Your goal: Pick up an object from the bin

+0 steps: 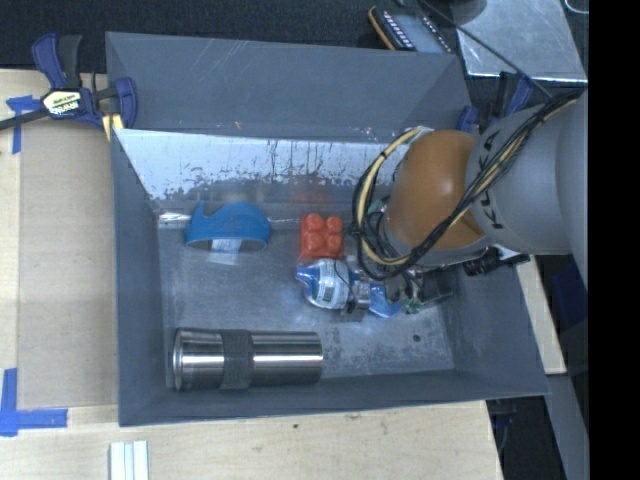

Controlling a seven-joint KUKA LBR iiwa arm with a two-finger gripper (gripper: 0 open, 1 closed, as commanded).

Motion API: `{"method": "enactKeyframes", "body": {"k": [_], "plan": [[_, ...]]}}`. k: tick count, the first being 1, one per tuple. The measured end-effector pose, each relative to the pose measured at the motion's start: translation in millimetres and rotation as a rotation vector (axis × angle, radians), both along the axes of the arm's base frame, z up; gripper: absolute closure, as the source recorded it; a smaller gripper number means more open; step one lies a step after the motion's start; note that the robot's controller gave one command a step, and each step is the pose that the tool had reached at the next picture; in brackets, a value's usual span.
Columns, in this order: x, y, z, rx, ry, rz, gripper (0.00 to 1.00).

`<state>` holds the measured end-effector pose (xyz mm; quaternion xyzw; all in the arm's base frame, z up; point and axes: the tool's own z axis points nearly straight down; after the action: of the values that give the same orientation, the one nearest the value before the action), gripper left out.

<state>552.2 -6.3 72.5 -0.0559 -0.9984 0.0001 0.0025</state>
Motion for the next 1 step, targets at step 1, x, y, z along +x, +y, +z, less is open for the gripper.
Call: {"method": "enactKeyframes", "body": {"k": [1], "plan": [[-2.2,0.3,22.6,0.001,0.009,0.0,1.0]]}}
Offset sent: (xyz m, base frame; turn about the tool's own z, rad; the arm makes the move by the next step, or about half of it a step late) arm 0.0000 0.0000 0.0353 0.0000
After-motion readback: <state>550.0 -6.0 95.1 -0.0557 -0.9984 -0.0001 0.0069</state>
